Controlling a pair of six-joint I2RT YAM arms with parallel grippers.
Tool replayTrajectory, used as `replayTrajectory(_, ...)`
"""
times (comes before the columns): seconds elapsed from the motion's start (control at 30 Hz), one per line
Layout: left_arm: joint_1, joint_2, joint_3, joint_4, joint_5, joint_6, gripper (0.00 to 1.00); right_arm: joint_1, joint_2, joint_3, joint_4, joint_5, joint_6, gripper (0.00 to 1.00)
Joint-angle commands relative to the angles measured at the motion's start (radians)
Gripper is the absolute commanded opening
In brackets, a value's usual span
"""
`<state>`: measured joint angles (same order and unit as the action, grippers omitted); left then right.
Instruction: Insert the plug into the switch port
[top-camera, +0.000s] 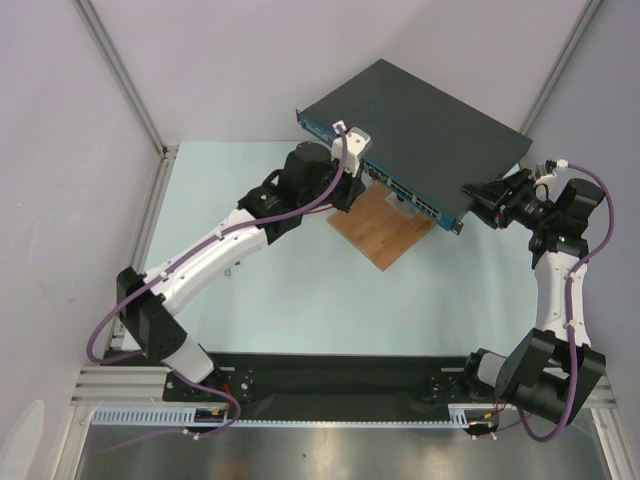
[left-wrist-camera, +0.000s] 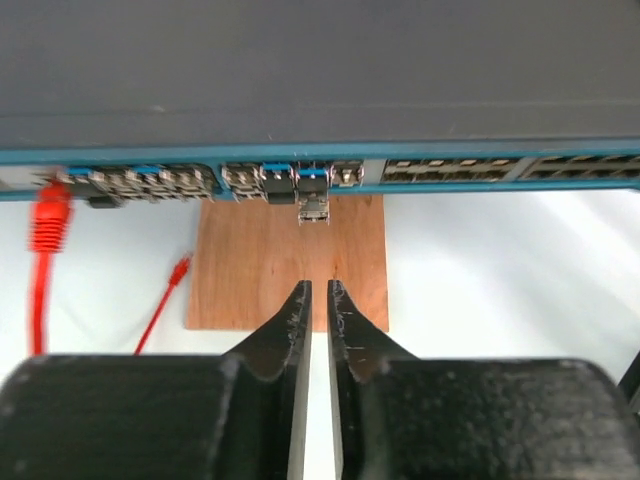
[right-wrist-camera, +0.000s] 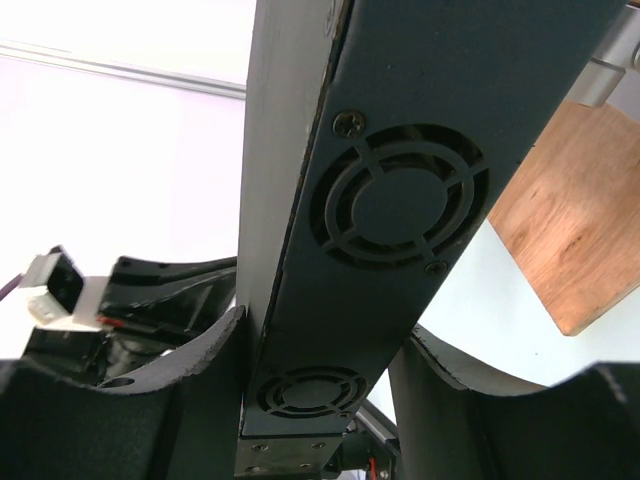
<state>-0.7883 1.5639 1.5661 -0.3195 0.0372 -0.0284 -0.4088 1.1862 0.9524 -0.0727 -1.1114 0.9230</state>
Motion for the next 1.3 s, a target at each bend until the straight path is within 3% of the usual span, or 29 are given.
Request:
replayTrajectory(0.0, 0.004, 0.048, 0.041, -0.007, 0.023, -0.024, 0.13, 0.061, 0.026, 0.017, 0.054, 0.041, -0.173, 0.0)
replayTrajectory(0.3, 0.006, 0.093, 0.054, 0.08, 0.003, -0.059, 0.01, 0.061, 0.027, 0.017, 0.045, 0.039, -0.18, 0.0)
replayTrajectory(1.27, 0.032, 0.151, 0.098, 0.264, -0.014, -0.16, 0.01, 0.064, 0.023, -0.007, 0.03, 0.042, -0.193, 0.0)
